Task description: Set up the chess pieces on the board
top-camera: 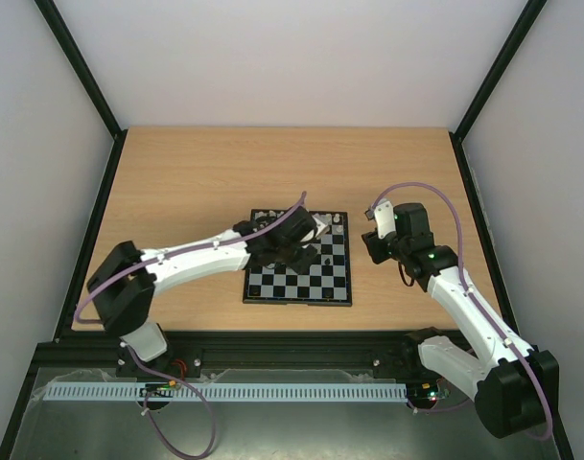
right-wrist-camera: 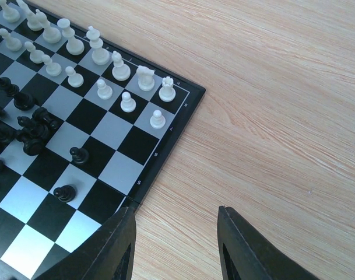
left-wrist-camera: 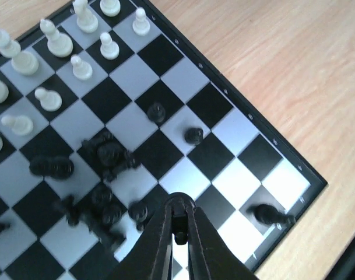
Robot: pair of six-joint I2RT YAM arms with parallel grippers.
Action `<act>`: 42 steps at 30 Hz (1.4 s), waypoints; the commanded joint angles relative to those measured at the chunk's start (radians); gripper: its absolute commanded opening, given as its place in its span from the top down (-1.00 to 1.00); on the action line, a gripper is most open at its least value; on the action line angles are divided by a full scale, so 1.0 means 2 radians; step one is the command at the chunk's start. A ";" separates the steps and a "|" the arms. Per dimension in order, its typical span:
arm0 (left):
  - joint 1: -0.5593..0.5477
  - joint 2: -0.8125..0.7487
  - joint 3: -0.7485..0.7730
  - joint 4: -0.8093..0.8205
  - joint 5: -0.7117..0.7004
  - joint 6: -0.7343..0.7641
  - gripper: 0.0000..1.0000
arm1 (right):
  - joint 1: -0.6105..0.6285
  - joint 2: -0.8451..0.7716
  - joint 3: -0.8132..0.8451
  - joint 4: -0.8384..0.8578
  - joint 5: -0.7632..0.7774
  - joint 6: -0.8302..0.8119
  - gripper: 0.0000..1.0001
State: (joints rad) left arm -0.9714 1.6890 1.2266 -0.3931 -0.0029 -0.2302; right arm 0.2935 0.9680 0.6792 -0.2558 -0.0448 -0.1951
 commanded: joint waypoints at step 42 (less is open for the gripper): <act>-0.024 -0.108 -0.206 -0.047 -0.056 -0.099 0.92 | -0.003 0.008 -0.004 -0.013 -0.045 -0.014 0.20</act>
State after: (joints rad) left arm -1.0161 1.4532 0.8341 -0.4812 -0.0986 -0.4179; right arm 0.2935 0.9810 0.6788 -0.2565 -0.1184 -0.2131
